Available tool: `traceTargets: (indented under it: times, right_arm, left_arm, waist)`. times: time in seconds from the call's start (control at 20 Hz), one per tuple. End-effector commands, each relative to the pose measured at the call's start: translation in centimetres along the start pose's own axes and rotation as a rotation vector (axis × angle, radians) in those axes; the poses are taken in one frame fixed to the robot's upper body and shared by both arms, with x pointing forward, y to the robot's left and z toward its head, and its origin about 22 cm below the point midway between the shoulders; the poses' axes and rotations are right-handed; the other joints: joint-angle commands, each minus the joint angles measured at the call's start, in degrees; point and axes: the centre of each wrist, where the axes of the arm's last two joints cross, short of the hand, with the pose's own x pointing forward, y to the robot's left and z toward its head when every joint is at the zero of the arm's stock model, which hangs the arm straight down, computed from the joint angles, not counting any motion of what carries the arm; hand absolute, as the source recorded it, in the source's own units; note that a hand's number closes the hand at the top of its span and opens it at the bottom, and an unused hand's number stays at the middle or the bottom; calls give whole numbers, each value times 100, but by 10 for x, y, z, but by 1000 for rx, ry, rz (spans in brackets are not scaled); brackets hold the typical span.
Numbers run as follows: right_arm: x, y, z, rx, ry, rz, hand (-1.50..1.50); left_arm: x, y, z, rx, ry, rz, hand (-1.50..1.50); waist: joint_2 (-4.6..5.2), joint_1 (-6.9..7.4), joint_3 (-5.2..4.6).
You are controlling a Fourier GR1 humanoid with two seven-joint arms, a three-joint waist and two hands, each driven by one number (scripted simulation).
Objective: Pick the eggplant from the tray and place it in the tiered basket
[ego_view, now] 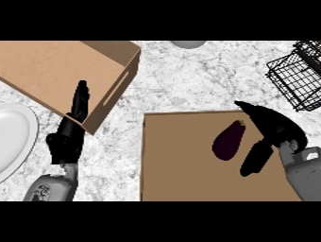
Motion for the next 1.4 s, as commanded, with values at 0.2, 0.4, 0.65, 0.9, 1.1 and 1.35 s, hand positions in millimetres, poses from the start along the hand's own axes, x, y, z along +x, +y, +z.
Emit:
traceTargets:
  times: [0.2,0.4,0.65,0.9,1.1,1.35]
  right_arm:
    - [6,19,-19,35,72,11,-150]
    - [0,2,-36,32,52,4,-150]
    - [16,15,-46,14,43,-11,-150]
    - [10,26,-44,1,22,-51,-150]
    - [1,39,-21,-42,36,-91,150]
    - [-2,69,-41,-157,-8,89,150]
  left_arm:
    - [-4,-7,-16,12,-10,1,0]
    - [-7,-1,13,-8,-12,-7,0]
    - [12,-15,16,7,-14,-9,0]
    - [-1,1,-7,0,0,-18,0]
    - [-8,13,3,15,1,4,0]
    - [-1,-6,0,-5,-6,-10,0]
  waist:
    - [4,-14,1]
    - [0,15,2]
    - [-1,26,3]
    - [0,-5,2]
    - [-7,-23,1]
    - [-1,-9,3]
